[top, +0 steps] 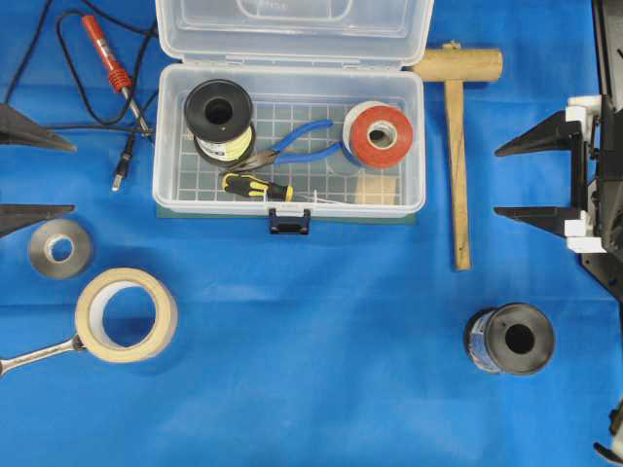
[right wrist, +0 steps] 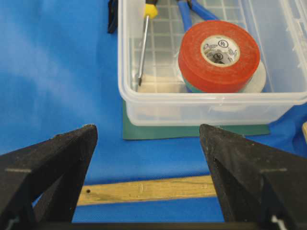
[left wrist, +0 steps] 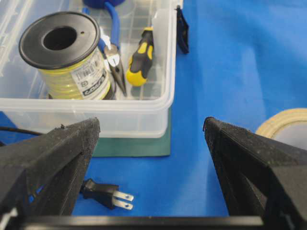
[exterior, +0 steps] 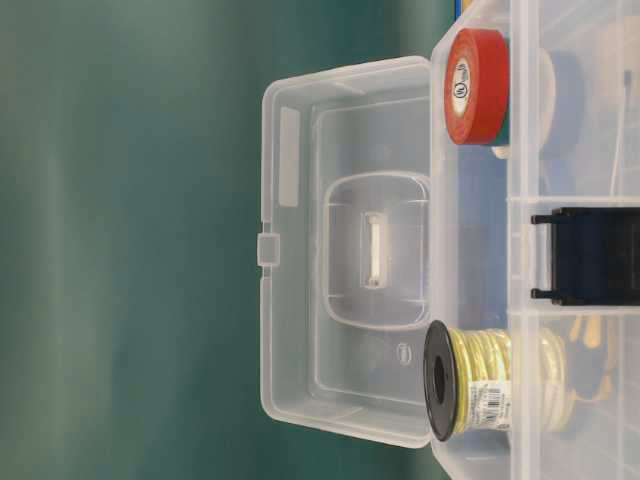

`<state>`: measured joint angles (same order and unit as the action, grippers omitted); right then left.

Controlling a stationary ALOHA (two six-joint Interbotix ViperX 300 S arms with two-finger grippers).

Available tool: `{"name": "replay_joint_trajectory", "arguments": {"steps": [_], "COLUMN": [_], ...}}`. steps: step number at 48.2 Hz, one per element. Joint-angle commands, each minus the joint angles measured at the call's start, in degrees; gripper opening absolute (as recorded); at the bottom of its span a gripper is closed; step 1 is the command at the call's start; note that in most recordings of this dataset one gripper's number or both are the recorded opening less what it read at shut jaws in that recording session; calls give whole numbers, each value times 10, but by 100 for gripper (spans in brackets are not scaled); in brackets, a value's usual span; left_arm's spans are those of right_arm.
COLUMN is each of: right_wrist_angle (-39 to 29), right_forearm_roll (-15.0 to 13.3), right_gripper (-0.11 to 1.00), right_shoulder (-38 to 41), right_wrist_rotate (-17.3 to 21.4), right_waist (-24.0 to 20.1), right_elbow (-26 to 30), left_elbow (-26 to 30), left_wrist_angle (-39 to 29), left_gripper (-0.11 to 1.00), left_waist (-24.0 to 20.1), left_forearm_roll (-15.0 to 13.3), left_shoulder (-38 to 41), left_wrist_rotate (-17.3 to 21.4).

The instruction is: Open the tool box with both arms.

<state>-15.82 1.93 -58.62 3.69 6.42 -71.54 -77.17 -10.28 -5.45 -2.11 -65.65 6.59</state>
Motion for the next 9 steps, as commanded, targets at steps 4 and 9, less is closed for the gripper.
{"name": "replay_joint_trajectory", "arguments": {"steps": [4, 9], "right_wrist_angle": [4, 5], "right_forearm_roll": [1, 1], "right_gripper": [85, 85], "right_shoulder": [3, 2], "right_wrist_rotate": [1, 1], "right_waist": [-2, -1], "right_elbow": [8, 8], "left_elbow": [6, 6], "left_wrist_angle": [4, 4], "left_gripper": [87, 88], "left_waist": [0, 1], "left_forearm_roll": [-1, -1], "left_shoulder": [4, 3], "left_wrist_rotate": [-1, -1]}}
